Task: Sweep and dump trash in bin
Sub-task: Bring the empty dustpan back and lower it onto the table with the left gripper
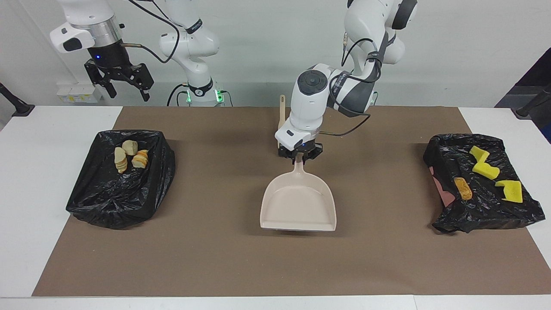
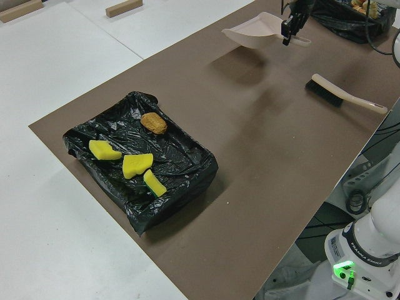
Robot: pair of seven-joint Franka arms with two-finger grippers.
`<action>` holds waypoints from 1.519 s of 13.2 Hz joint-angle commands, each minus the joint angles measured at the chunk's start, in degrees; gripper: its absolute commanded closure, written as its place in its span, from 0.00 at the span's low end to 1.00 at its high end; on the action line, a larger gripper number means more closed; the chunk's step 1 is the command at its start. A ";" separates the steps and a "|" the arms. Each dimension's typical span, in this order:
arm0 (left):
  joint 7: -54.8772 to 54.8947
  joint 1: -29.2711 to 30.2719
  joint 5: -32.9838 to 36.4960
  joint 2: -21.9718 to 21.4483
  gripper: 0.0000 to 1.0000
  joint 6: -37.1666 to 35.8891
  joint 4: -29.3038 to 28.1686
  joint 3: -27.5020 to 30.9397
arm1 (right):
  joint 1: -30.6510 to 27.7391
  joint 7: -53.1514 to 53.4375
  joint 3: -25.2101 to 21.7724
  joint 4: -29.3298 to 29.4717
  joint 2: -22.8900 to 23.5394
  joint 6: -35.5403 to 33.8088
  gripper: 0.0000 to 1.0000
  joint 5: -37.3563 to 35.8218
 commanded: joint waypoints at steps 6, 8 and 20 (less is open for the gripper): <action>-3.29 -1.98 -4.26 6.96 1.00 11.83 0.66 1.18 | -0.84 -1.05 0.87 0.09 -0.47 -0.83 0.00 0.79; -3.03 -1.89 -4.72 6.96 1.00 12.45 0.31 1.09 | -0.93 -1.05 0.87 0.09 -0.47 -0.83 0.00 0.79; -1.98 1.17 4.16 4.42 0.00 11.23 -2.50 1.62 | -0.93 -1.05 0.87 0.09 -0.47 -0.83 0.00 0.79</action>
